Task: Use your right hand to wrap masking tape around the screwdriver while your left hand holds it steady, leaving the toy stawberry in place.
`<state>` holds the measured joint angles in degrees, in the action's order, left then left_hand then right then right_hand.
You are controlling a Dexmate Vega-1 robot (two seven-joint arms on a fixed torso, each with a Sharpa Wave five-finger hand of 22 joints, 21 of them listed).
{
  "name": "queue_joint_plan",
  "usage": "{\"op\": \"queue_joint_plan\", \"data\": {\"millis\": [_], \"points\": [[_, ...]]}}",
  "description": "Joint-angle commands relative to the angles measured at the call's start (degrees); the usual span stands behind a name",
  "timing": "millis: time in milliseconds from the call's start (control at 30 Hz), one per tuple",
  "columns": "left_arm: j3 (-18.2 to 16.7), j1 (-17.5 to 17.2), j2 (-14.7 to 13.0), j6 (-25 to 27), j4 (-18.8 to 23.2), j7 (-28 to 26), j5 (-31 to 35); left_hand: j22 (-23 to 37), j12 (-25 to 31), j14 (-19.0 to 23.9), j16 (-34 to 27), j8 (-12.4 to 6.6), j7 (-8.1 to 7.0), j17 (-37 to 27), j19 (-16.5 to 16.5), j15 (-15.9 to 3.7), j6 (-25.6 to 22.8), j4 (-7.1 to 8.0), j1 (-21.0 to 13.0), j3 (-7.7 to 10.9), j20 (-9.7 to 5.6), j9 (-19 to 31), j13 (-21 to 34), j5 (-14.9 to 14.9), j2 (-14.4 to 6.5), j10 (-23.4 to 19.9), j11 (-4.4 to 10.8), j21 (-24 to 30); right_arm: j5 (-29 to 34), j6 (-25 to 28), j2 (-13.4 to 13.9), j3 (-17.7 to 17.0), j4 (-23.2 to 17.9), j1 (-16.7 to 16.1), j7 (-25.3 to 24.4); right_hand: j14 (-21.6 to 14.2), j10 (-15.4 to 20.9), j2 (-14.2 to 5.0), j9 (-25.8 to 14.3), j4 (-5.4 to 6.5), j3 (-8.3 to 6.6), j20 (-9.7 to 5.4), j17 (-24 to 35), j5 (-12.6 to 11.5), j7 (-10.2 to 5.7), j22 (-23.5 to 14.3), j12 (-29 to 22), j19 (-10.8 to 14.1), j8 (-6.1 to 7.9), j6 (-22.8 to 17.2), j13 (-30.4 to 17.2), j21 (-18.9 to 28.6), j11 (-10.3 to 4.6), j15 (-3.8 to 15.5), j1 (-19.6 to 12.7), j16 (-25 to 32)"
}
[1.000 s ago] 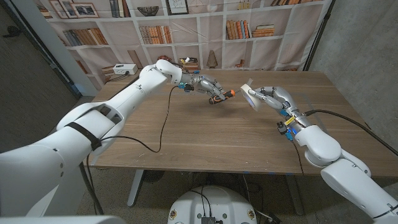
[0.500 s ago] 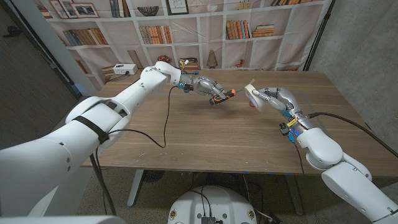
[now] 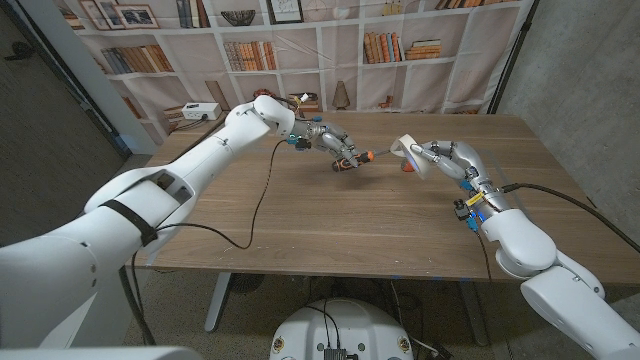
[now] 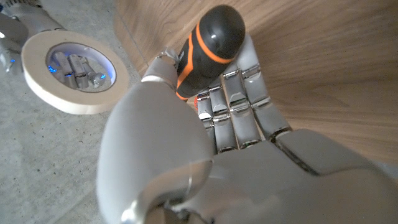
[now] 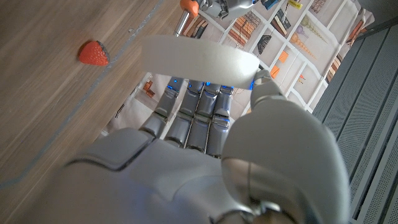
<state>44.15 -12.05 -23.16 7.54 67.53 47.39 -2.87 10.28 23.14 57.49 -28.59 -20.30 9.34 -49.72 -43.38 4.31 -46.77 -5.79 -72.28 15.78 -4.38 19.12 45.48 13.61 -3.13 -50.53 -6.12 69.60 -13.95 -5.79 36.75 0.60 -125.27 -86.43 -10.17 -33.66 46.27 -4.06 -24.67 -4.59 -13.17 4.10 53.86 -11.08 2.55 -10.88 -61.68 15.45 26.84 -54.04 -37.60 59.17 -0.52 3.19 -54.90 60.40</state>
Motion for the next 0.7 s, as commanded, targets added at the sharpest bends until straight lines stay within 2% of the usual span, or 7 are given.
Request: {"op": "queue_joint_plan", "data": {"millis": [33, 300, 500, 700], "points": [[2.59, -3.62, -5.53, -2.65, 13.29, -12.40, 12.49, 0.05, -0.34, 17.15, -0.16, 0.10, -2.70, -0.17, 0.40, -16.92, -6.61, -2.07, 0.19, 12.13, -5.70, 7.06, 5.89, 0.19, -3.05, -6.44, 6.48, 0.44, 1.38, 0.34, -0.95, -0.56, -0.92, -0.17, 0.41, 0.40, -0.08, -6.71, -0.13, -0.06, -10.00, -0.17, 0.20, -0.52, -0.15, -0.13, -0.42, -0.05, 14.60, -0.53, -0.27, 0.47, -0.44, 4.04, -6.26, 0.44], [1.01, -4.27, -4.77, -4.84, 11.25, -12.14, 10.02, 0.05, -0.52, 17.11, -0.14, 0.31, -2.81, -0.29, 0.60, -16.93, -6.76, -2.06, 0.37, 12.22, -5.77, 7.00, 5.86, 0.17, -2.97, -6.67, 6.55, 0.45, 1.86, 0.22, -1.29, -0.30, -0.72, 0.42, 1.04, 0.47, -0.06, -6.69, -0.04, -0.05, -10.09, -0.17, 0.02, -0.51, -0.14, -0.09, -0.47, -0.11, 14.66, -0.59, -0.08, 0.75, -0.28, 4.01, -6.17, 0.41], [-0.05, -5.74, -4.59, -7.44, 10.67, -15.47, 10.07, 0.04, -0.62, 17.09, -0.05, 0.44, -2.80, -0.24, 0.67, -16.93, -6.77, -2.03, 0.49, 12.30, -5.75, 7.04, 6.06, 0.17, -2.95, -6.58, 6.53, 0.48, 2.18, 0.01, -1.77, -0.26, -0.83, 0.49, 0.96, 0.48, -0.02, -6.67, -0.16, -0.08, -10.23, -0.18, 0.13, -0.53, -0.07, -0.06, -0.60, -0.22, 14.72, -0.37, -0.04, 0.96, -0.46, 3.98, -6.13, 0.51], [-0.37, -5.94, -3.96, -9.10, 9.05, -15.39, 9.02, 0.04, -0.79, 17.17, 0.01, 0.55, -2.81, -0.17, 0.71, -16.93, -6.79, -2.07, 0.53, 12.38, -5.75, 7.06, 6.05, 0.17, -2.92, -6.56, 6.34, 0.51, 3.08, -1.93, -2.71, 0.12, -0.16, 1.19, 0.46, 0.56, -0.14, -6.65, -0.04, -0.11, -10.33, -0.21, 0.04, -0.54, -0.10, -0.04, -0.67, -0.27, 14.74, -0.43, -0.04, 1.16, -0.39, 4.03, -6.09, 0.45]]}}
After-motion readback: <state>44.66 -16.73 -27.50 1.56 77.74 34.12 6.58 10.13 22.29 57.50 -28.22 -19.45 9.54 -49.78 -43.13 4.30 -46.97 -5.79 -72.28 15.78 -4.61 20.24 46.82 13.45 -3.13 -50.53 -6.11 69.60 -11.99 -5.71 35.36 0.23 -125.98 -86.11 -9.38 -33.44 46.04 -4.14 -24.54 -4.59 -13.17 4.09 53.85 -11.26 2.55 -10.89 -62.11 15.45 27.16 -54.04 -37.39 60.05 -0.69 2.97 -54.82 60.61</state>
